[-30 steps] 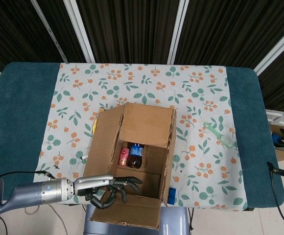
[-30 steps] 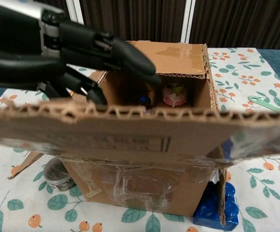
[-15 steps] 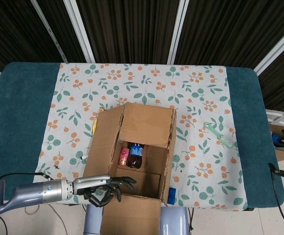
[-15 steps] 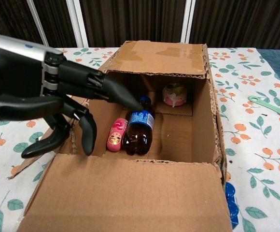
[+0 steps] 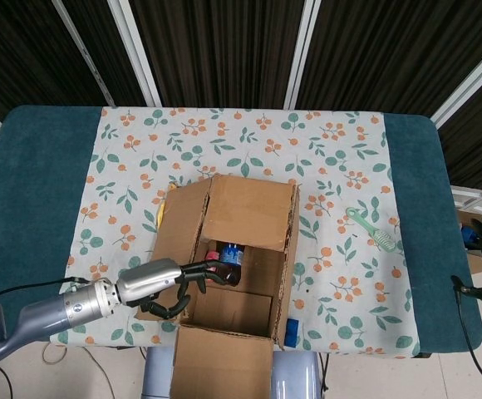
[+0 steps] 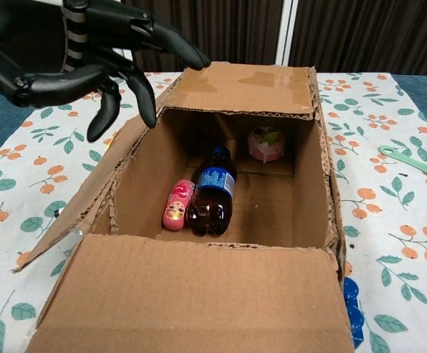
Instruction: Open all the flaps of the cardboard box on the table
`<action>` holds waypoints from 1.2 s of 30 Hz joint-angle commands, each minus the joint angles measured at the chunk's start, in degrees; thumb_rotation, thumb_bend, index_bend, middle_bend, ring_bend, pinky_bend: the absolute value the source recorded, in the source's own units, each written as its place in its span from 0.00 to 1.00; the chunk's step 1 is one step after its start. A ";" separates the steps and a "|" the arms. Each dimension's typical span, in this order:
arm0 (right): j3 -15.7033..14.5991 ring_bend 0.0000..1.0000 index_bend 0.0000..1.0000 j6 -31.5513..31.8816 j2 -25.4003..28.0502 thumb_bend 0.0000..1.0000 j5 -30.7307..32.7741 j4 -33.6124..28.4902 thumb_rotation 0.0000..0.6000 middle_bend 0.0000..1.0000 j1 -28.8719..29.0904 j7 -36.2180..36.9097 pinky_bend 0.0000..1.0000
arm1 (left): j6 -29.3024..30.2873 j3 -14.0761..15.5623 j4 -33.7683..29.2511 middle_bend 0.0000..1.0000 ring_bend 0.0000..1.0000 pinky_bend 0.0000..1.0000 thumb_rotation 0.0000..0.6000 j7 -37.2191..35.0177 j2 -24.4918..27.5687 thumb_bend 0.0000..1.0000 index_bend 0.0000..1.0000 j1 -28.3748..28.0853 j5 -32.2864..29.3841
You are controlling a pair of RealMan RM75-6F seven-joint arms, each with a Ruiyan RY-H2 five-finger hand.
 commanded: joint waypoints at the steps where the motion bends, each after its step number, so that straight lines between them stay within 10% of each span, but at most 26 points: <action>1: 0.31 0.20 0.00 -0.90 0.19 0.26 0.05 -0.14 1.00 0.00 0.76 -0.28 0.28 | 3.06 -4.76 2.23 0.05 0.27 0.50 1.00 23.69 -1.52 0.68 0.15 6.88 -7.96; 14: 4.87 0.20 0.00 -9.43 1.71 0.13 3.32 -0.75 1.00 0.00 9.32 -3.27 0.28 | 19.23 -6.44 7.74 0.09 0.16 0.28 1.00 62.51 -5.88 0.55 0.17 23.84 -16.38; 36: 7.84 0.17 0.00 -16.55 -3.74 0.10 4.46 -6.69 1.00 0.00 24.10 -14.42 0.24 | 31.35 -5.37 19.45 0.10 0.14 0.16 1.00 60.56 -13.50 0.51 0.18 41.65 -21.36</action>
